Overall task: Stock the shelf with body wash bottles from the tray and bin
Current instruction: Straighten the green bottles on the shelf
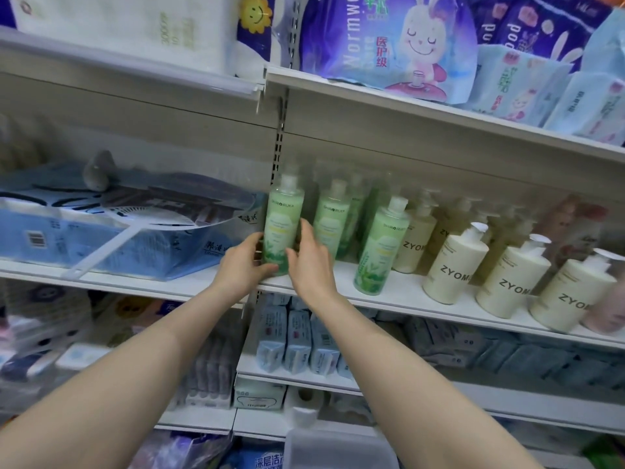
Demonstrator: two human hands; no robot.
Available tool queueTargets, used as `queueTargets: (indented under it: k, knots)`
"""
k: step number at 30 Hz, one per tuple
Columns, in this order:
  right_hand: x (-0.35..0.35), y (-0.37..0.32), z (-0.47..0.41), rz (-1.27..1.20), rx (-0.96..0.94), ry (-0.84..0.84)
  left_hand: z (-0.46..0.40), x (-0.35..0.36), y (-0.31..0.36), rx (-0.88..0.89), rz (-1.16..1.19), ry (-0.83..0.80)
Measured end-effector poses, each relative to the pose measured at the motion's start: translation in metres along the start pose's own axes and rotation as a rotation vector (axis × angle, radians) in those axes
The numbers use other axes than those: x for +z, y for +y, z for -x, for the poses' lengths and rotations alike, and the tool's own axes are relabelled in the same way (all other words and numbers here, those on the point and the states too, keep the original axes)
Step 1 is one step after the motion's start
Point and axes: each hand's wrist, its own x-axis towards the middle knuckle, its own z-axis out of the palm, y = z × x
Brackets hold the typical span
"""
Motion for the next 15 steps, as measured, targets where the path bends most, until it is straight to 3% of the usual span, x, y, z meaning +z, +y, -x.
queueTargets:
  k: [4,10,13,15]
  knots:
    - [-0.01,-0.003,-0.01,0.019,-0.027,0.072,-0.005,-0.013,0.011,0.013,-0.015,-0.057]
    - [-0.049,-0.033,-0.051,0.039,-0.112,0.163,-0.044,-0.049,0.045,0.084,0.03,0.155]
    - [-0.069,-0.046,-0.08,0.084,-0.137,0.162,-0.072,-0.063,0.052,0.04,0.041,0.099]
    - [-0.081,-0.048,-0.103,0.131,-0.084,0.066,-0.087,-0.066,0.054,-0.002,0.109,0.019]
